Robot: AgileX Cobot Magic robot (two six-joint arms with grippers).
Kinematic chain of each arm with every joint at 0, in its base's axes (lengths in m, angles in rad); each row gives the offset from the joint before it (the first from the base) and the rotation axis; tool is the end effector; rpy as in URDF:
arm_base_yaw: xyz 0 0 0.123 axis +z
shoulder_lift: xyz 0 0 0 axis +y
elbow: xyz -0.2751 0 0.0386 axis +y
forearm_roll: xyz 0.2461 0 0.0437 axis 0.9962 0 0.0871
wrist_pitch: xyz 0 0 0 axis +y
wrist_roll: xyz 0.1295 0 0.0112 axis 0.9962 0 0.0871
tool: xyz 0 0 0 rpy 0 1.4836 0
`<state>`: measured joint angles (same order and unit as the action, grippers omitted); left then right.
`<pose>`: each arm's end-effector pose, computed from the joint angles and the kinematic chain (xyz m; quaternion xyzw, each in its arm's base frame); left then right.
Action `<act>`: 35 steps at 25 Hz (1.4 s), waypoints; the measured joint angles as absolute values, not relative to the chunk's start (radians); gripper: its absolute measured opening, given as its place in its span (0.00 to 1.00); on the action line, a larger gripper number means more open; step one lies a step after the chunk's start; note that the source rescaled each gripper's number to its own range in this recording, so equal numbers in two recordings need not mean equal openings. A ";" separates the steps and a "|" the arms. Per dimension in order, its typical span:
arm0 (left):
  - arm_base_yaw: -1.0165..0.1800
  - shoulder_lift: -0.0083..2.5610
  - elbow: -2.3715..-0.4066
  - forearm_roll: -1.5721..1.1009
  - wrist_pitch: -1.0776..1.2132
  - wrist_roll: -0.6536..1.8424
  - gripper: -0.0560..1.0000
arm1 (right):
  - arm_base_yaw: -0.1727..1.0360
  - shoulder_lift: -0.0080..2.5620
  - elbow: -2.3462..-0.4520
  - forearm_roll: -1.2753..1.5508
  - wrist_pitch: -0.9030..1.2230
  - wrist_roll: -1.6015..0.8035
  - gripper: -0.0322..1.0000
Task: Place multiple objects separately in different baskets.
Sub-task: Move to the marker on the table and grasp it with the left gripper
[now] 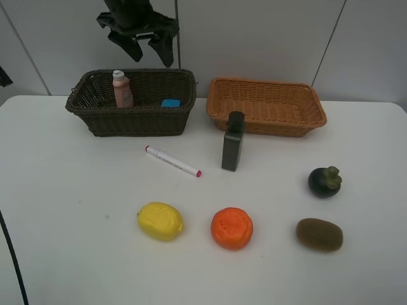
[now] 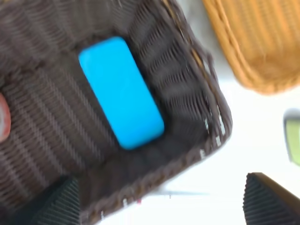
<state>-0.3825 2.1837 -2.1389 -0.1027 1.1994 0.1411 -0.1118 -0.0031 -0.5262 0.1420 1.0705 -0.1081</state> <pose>0.4497 -0.1943 0.2400 0.2448 0.9463 -0.0750 0.1976 0.0328 0.0126 0.2666 -0.0026 0.8460 0.0124 0.5331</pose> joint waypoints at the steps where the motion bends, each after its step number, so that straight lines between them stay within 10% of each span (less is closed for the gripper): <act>1: -0.402 2.150 -2.093 -0.082 1.199 0.164 0.91 | -0.112 -0.003 -0.526 0.142 1.071 -0.108 1.00; 17: -0.572 2.064 -1.607 -0.009 1.066 0.640 0.91 | -0.112 -0.003 -0.526 0.142 1.071 -0.108 1.00; 35: -0.598 2.284 -1.583 0.000 0.797 0.648 0.91 | -0.112 -0.003 -0.526 0.142 1.071 -0.108 1.00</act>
<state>-0.5982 2.2838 -1.5834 0.0000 0.7973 0.6484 -0.1118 -0.0031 -0.5262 0.1420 1.0705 -0.1081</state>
